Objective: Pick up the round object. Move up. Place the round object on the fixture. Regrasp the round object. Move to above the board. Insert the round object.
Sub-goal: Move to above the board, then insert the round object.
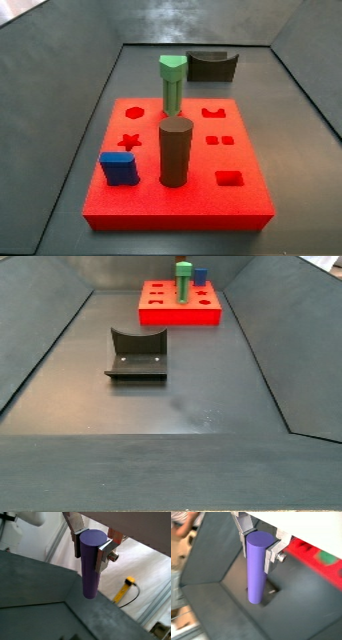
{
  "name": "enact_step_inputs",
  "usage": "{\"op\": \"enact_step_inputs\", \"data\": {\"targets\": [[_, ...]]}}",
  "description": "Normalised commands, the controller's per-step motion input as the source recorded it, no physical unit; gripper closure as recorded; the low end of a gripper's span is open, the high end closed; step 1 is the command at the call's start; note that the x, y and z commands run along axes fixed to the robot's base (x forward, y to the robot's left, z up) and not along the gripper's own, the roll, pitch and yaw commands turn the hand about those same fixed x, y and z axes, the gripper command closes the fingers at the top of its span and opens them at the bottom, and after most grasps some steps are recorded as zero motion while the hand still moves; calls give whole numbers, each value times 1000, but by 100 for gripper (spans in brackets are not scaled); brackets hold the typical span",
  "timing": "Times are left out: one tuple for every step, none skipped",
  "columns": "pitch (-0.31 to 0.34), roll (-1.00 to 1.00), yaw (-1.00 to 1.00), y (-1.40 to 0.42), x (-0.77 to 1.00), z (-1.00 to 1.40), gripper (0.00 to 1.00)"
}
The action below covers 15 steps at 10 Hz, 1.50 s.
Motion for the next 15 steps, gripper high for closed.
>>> {"op": "enact_step_inputs", "data": {"targets": [[-53, -1000, -102, -742, -1000, 175, 100], [-50, -1000, -103, -729, -1000, 163, 100], [-48, -1000, -109, -434, -660, 111, 100], [-46, -1000, -112, -182, -370, 51, 100], [-27, -1000, -116, -19, -133, 8, 100], [-21, -1000, -115, -19, -73, 17, 100], [-21, -1000, -114, 3, -71, -2, 100], [-26, -1000, -113, 18, -67, 0, 100], [-34, -1000, -106, 37, -65, 5, 100], [-37, -911, -90, 33, -60, -6, 100], [-35, -680, -62, 33, -50, -4, 100], [-32, -467, -39, 24, -39, 1, 100], [-23, -251, -17, 13, -30, -6, 100], [0, 21, 0, 0, 0, 0, 100], [0, 16, -54, -126, 51, 0, 100]]}}
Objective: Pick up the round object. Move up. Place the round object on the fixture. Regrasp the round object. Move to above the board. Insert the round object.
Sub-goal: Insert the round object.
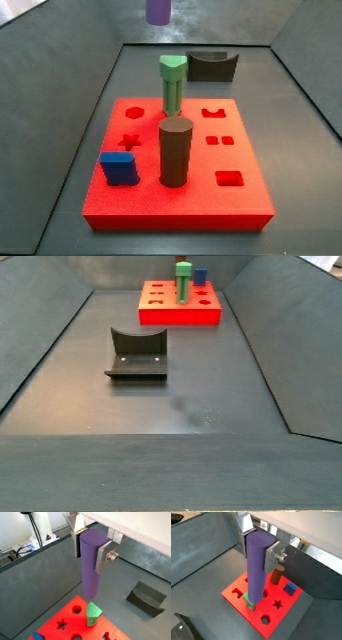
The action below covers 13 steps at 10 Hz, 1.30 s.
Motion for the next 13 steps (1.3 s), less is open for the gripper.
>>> {"op": "enact_step_inputs", "data": {"targets": [[0, 0, -111, -466, 111, -169, 100], [-10, -117, -169, -506, 240, -314, 100], [-87, -174, -314, -509, 180, -271, 100], [-91, -134, -311, -483, 311, -329, 100], [-69, -126, -280, -377, 520, -429, 100], [-51, -131, -283, -314, 543, -514, 100], [-4, -133, -263, -143, 417, -697, 100], [-3, -14, -166, 0, 100, -734, 100], [4, -6, -77, 0, 20, -837, 100], [-11, -11, -134, -3, -43, -786, 100], [-94, -93, -100, -26, -54, -629, 100], [-159, -136, -74, -34, -40, -563, 100], [-194, -140, -46, -31, -31, -549, 100]]}}
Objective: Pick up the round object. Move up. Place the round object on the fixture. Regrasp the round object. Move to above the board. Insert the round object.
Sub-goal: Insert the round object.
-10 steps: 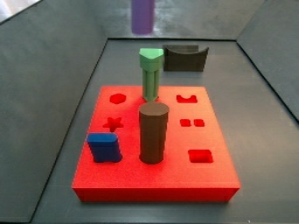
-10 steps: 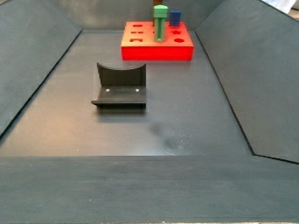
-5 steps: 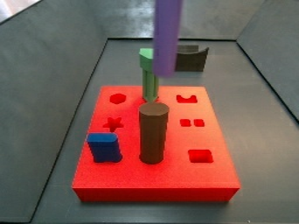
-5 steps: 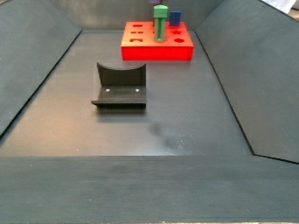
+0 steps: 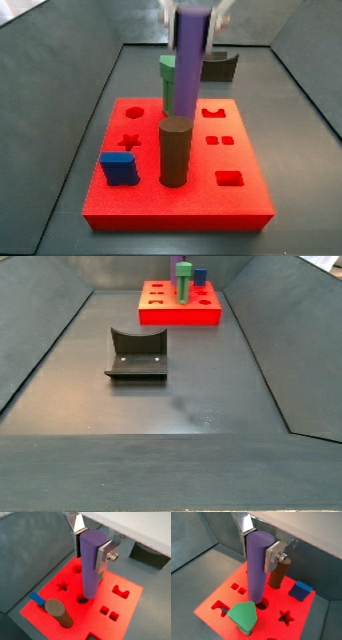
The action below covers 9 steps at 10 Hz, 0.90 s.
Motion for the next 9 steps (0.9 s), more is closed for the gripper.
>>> {"op": "enact_step_inputs", "data": {"targets": [[-167, -80, -9, -29, -74, -469, 100], [-29, 0, 0, -40, -114, -220, 100], [0, 50, 0, -34, -77, -106, 100], [0, 14, 0, -17, -154, -77, 100], [0, 0, 0, -60, -186, -129, 100], [-31, 0, 0, -77, -106, -206, 100], [-39, 0, 3, -154, -37, -217, 100], [-44, -14, 14, -169, 0, -191, 100], [-53, -46, 0, -180, 0, -200, 100]]}}
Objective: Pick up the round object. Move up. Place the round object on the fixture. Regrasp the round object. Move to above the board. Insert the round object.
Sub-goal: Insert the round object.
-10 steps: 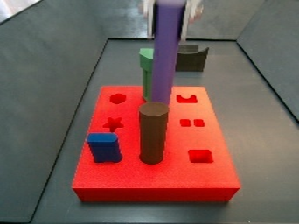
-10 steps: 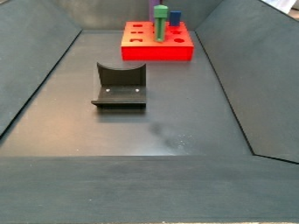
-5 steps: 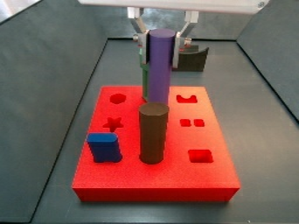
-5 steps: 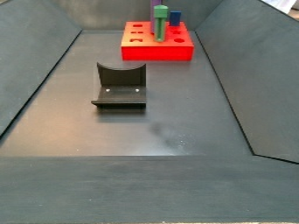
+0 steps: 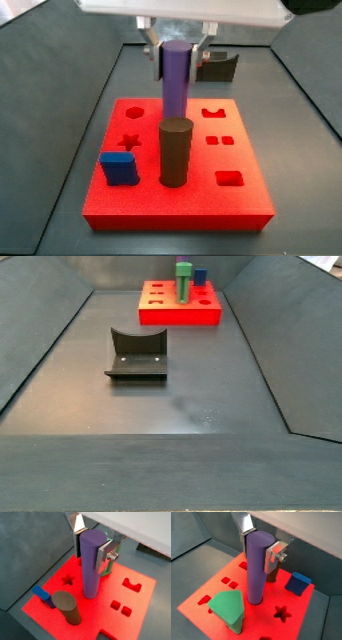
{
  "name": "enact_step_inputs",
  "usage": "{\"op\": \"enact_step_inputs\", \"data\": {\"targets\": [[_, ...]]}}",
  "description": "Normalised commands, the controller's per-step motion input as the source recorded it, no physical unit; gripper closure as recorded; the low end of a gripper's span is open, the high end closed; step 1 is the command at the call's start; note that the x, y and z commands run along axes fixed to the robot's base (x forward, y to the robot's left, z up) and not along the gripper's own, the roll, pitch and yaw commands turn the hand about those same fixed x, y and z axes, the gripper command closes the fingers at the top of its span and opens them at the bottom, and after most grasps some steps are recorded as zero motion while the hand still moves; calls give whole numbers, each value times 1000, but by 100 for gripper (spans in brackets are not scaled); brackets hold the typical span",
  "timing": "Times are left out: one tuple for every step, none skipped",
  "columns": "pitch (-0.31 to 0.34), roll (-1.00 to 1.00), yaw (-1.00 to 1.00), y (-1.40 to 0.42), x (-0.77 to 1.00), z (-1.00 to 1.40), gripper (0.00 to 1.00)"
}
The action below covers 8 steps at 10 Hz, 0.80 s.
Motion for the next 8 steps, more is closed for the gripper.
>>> {"op": "enact_step_inputs", "data": {"targets": [[-41, -50, 0, -146, 29, -263, 100], [-50, 0, 0, -97, 0, -457, 100], [-86, 80, 0, -143, 0, -691, 100], [-60, 114, 0, -114, 0, -586, 100], [-19, 119, 0, -51, 0, -403, 100], [-24, -81, -17, 63, 0, 0, 100], [0, 9, 0, 0, 0, 0, 100], [0, 0, 0, 0, 0, 0, 100]]}}
